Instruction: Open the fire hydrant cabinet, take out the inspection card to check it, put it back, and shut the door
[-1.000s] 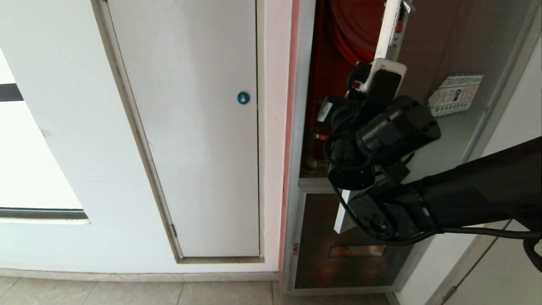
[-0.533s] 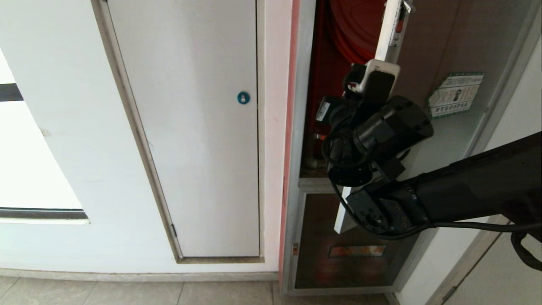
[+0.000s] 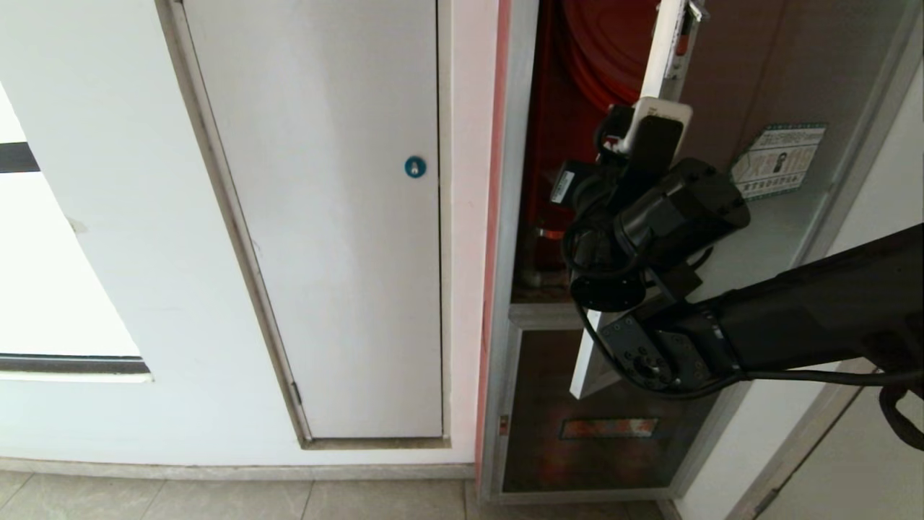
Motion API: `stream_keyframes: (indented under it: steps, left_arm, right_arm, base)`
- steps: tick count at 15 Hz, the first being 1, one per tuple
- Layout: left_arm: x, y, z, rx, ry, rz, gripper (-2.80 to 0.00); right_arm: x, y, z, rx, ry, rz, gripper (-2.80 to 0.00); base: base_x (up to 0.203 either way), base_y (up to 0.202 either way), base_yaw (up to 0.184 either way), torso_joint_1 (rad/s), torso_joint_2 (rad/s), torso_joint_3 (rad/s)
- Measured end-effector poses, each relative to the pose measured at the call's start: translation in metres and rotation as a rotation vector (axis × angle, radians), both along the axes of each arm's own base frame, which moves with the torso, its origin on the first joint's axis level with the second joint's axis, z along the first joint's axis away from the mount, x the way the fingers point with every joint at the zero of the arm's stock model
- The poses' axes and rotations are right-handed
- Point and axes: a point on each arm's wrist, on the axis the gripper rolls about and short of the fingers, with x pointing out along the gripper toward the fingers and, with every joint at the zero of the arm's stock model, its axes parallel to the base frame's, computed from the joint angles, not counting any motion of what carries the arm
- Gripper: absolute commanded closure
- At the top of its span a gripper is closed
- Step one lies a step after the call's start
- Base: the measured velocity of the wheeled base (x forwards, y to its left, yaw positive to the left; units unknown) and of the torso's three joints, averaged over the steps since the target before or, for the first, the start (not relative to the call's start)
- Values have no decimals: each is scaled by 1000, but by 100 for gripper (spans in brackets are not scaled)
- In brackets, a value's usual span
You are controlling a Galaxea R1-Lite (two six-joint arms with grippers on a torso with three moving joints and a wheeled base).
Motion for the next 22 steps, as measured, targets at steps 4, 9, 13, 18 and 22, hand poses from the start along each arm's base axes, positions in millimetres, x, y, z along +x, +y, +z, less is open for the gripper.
stream_keyframes:
  steps: [4,9,13,18,22]
  left_arm:
    - [0,0,0,0,0,0,0]
    - [0,0,0,0,0,-1,0]
    - [0,0,0,0,0,0,0]
    - [0,0,0,0,0,0,0]
    - [0,0,0,0,0,0,0]
  right_arm:
    - [-5,-4,4,-8,5,-12,0]
    - [-21,-15,8,-10,24,-23,0]
    - [-44,-26,15,10,43,-46,0]
    - [-82,-46,22,27,62,-59,0]
    - [-116,-66,32,55,55,-66,0]
  base:
    - [0,0,0,0,0,0]
    - [0,0,0,0,0,0]
    - [0,0,0,0,0,0]
    - [0,0,0,0,0,0]
    - [0,0,0,0,0,0]
